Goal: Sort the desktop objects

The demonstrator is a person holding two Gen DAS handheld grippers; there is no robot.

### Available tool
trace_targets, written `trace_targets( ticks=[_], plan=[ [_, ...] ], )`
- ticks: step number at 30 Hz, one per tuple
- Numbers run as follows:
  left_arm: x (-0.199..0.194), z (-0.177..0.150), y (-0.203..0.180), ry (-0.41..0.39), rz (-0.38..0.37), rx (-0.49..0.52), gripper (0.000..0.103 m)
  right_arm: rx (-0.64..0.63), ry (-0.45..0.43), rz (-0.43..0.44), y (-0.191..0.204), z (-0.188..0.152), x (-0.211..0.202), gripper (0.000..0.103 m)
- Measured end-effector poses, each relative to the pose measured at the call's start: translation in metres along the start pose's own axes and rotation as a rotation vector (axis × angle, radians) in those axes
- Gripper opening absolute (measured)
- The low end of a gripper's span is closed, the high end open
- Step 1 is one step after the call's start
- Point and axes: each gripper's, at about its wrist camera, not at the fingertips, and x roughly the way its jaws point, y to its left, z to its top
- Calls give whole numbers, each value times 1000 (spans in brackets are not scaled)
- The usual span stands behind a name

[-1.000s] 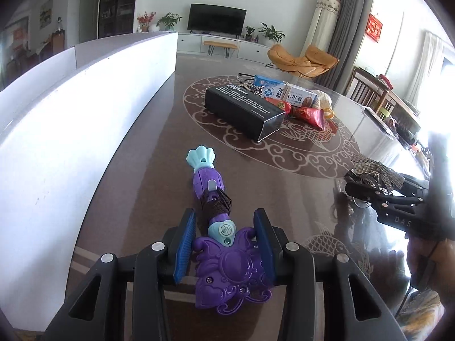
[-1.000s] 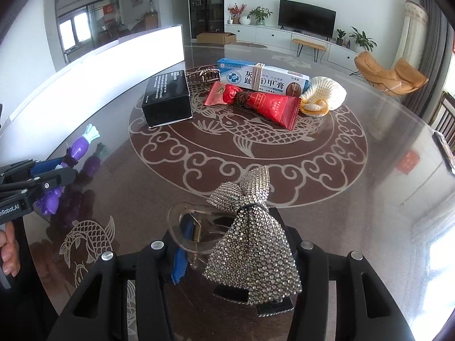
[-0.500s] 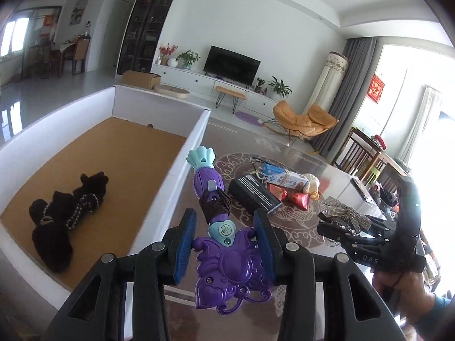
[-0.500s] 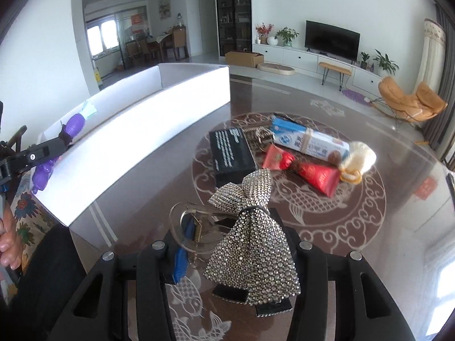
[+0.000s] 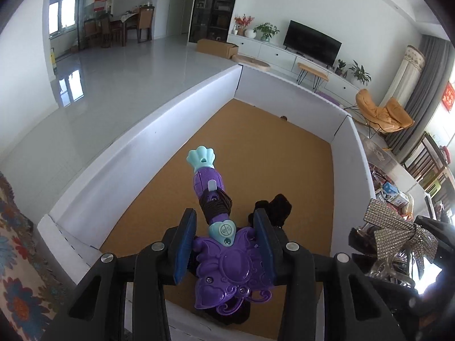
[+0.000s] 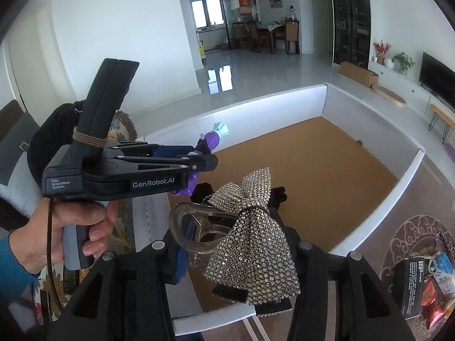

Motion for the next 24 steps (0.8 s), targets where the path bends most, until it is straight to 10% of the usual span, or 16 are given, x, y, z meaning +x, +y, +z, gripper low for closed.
trace_targets(
  ticks=[4, 11, 17, 24],
  plan=[
    [16, -7, 0, 47, 51, 2, 43, 36, 101, 13, -7, -4, 37, 73],
    [-28, -14, -40, -99, 28, 55, 61, 54, -99, -25, -25, -25, -27, 85],
    [-71, -53, -141, -176, -177, 198, 74, 62, -275, -313, -66, -100, -107, 103],
    [-17, -124, -263, -24, -315, 325, 79, 289, -72, -632, -157, -219, -142, 103]
  ],
)
